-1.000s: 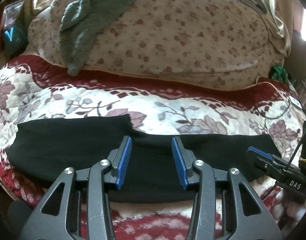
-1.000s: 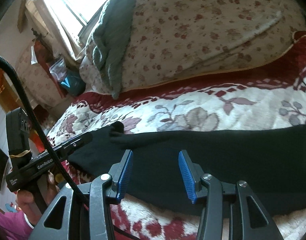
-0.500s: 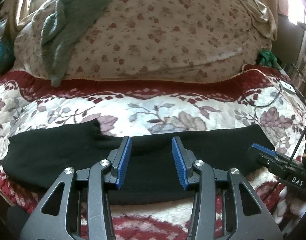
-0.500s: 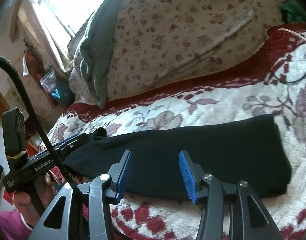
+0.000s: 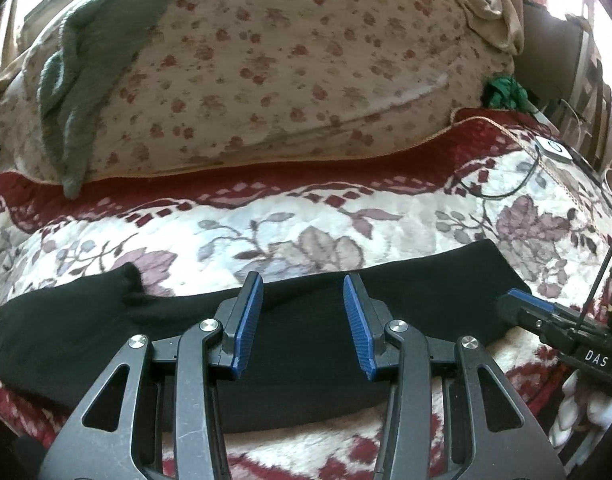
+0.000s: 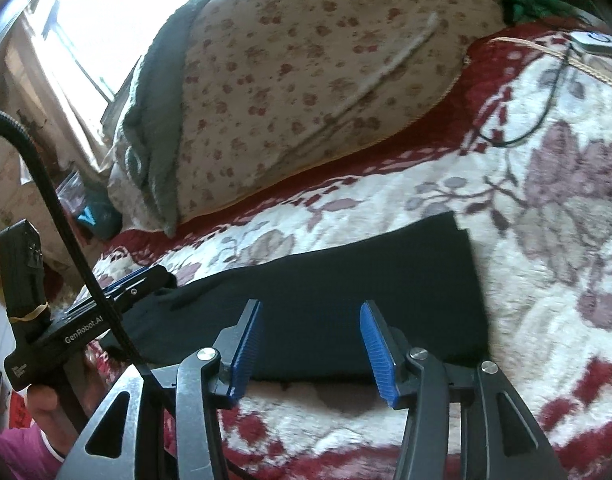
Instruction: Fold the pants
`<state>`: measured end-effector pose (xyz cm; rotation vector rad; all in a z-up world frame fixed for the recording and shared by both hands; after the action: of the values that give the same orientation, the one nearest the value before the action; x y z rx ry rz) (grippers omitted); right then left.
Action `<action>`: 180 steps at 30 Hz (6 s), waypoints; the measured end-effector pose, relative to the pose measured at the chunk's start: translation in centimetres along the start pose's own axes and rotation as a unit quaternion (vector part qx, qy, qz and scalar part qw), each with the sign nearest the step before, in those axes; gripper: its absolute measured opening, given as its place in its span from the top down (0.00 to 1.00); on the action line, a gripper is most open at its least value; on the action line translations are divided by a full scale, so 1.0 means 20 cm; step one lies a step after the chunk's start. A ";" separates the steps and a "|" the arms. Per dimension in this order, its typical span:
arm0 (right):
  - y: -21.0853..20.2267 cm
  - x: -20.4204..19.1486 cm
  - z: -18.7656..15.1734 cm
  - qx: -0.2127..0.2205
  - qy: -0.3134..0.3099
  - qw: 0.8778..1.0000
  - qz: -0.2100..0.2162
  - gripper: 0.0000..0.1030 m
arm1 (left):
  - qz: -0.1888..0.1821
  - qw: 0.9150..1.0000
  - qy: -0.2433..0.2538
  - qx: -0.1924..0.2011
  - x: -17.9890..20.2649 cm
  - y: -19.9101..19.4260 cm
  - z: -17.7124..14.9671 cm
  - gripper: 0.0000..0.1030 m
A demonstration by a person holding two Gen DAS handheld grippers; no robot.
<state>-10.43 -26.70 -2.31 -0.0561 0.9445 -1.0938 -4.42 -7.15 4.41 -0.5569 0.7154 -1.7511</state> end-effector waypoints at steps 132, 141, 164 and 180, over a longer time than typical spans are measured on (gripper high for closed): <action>0.58 -0.39 0.09 -0.068 0.021 0.993 0.093 0.50 | -0.255 0.952 -0.158 -0.069 -0.76 0.05 -0.21 0.31; 0.57 -0.37 0.08 -0.075 0.027 0.992 0.099 0.50 | -0.197 0.970 -0.102 -0.096 -0.60 0.20 -0.26 0.31; 0.58 -0.54 0.06 -0.073 -0.026 0.994 0.079 0.49 | -0.154 0.975 -0.117 -0.104 -0.69 0.11 -0.28 0.88; 0.62 -0.52 -0.02 -0.084 -0.042 0.996 0.013 0.47 | -0.119 0.977 -0.154 -0.091 -0.81 0.10 -0.34 0.75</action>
<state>-3.11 -12.27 -1.88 -0.2254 0.9574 -0.9792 -3.06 9.31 -2.05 -1.0509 0.6111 -1.7726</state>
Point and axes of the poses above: each gripper's, at about its wrist camera, not at the fingertips, and y roughly the way its jaws point, x to its right, z to its top, the point moved 7 cm from there along y, roughly the way its jaws point, and after that the axes turned 1 degree about -y, right-handed, at the moved point
